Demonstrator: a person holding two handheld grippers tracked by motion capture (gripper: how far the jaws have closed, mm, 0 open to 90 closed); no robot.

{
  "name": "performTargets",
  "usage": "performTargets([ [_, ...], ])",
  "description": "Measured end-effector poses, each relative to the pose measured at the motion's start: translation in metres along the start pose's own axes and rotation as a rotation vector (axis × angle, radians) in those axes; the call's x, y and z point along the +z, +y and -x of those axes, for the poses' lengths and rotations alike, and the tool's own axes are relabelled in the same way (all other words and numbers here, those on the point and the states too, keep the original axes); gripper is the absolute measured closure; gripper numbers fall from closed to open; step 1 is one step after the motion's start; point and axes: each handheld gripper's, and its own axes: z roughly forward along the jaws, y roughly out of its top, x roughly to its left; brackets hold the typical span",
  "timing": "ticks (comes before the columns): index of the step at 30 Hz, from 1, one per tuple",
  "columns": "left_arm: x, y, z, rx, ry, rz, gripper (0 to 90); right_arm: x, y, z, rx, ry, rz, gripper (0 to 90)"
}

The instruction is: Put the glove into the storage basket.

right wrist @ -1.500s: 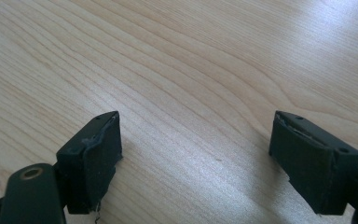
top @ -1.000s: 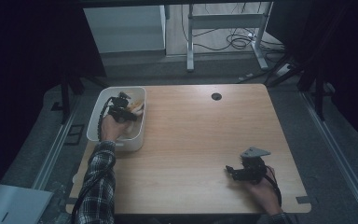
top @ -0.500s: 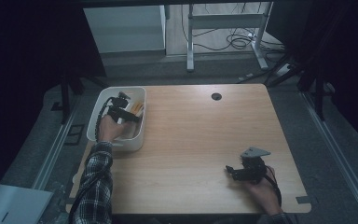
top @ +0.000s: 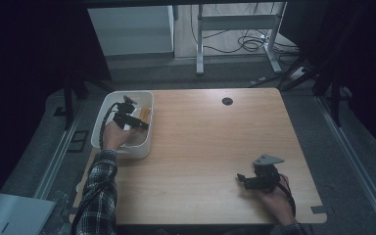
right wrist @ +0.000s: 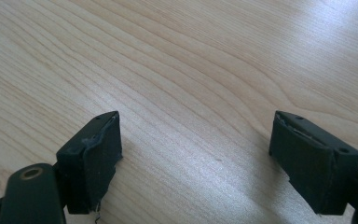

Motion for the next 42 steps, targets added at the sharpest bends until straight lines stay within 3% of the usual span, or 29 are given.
performTargets([
  [3, -0.003, 0.001, 0.000, -0.010, 0.006, 0.004, 28.0, 0.000, 0.000, 0.000, 0.000, 0.000, 0.000, 17.2],
  [7, 0.000, -0.001, -0.001, -0.013, 0.011, -0.031, 42.7, 0.000, 0.000, 0.000, 0.000, 0.000, 0.000, 17.2],
  [10, 0.004, -0.001, 0.000, -0.004, -0.017, -0.063, 48.5, 0.000, 0.000, 0.000, -0.001, 0.000, 0.001, 17.2],
  [12, 0.003, 0.000, 0.001, 0.001, -0.002, -0.051, 48.4, 0.000, 0.000, 0.000, 0.000, 0.000, 0.000, 17.2],
  [18, -0.008, -0.001, -0.001, -0.004, 0.094, 0.040, 33.7, 0.000, 0.000, 0.000, 0.000, 0.000, 0.000, 17.2],
  [22, -0.016, -0.005, -0.003, 0.011, 0.129, 0.096, 27.5, 0.000, 0.000, 0.000, 0.000, 0.000, 0.000, 17.2],
  [33, -0.028, -0.017, -0.001, 0.034, 0.131, 0.199, 11.3, 0.000, 0.000, 0.000, 0.000, 0.000, 0.000, 17.2],
  [42, -0.039, -0.027, 0.002, 0.043, 0.100, 0.264, 5.4, 0.000, 0.000, 0.000, 0.000, 0.000, 0.000, 17.2],
])
